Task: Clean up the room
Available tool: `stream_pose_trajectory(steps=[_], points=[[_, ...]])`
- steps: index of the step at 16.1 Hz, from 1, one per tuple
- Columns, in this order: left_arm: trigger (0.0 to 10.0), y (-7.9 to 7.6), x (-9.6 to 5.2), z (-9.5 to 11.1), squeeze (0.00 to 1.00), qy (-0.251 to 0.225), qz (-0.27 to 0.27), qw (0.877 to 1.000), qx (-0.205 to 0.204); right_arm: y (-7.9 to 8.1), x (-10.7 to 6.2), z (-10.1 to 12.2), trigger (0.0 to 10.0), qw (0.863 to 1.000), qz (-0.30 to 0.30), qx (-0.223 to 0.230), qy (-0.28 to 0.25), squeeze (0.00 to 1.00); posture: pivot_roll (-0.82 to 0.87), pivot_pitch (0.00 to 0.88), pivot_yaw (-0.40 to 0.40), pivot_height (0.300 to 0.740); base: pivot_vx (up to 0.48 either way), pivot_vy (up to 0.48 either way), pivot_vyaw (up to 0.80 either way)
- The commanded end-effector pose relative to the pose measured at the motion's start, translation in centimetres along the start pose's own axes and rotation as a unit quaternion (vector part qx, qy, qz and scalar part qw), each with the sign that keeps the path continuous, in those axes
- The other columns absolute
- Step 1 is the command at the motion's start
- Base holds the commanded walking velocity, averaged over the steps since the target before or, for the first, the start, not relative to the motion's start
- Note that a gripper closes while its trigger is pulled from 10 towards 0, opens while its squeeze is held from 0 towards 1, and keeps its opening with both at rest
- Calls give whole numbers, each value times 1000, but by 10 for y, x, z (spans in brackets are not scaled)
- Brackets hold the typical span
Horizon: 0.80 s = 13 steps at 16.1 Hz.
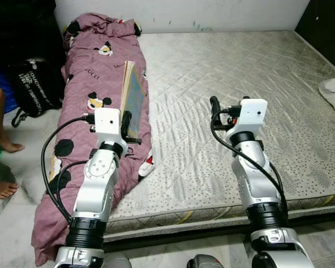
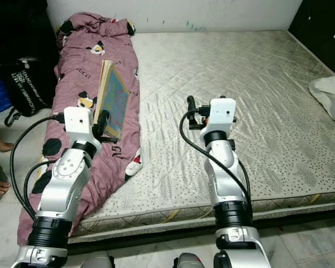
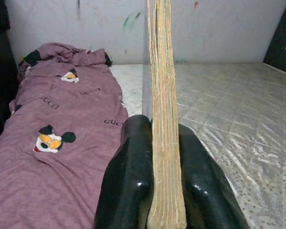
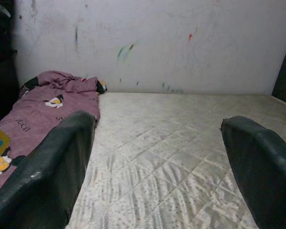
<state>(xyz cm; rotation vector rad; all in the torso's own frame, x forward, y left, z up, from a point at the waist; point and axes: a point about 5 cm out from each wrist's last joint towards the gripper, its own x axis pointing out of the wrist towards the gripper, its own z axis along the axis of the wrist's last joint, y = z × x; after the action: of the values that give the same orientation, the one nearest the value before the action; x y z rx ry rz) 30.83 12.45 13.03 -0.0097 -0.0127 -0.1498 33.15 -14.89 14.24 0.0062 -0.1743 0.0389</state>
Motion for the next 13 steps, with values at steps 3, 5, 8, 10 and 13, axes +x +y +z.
stream_pose_trajectory(steps=[3,5,8,10,13], points=[[10000,-3,1,12,0,-24,-10,1000,-2,-2,0,6,10000,1000,1,-7,-8,0,-12,0,-13,740,0,-341,0],[10000,-4,2,13,0,-23,-12,1000,-4,-1,-2,6,10000,1000,3,-10,-10,0,-18,0,-12,740,0,-480,0],[10000,-4,3,13,0,-23,-12,1000,-7,-2,-2,6,10000,1000,4,-13,-10,0,-20,0,-10,740,0,-462,0],[10000,-4,4,13,0,-23,-12,1000,-7,-3,-2,6,10000,1000,4,-14,-10,0,-18,0,-12,740,0,-431,0],[10000,-4,4,14,0,-25,-9,1000,-8,-1,0,7,10000,1000,7,-16,-12,0,-14,0,-16,740,0,-421,0]])
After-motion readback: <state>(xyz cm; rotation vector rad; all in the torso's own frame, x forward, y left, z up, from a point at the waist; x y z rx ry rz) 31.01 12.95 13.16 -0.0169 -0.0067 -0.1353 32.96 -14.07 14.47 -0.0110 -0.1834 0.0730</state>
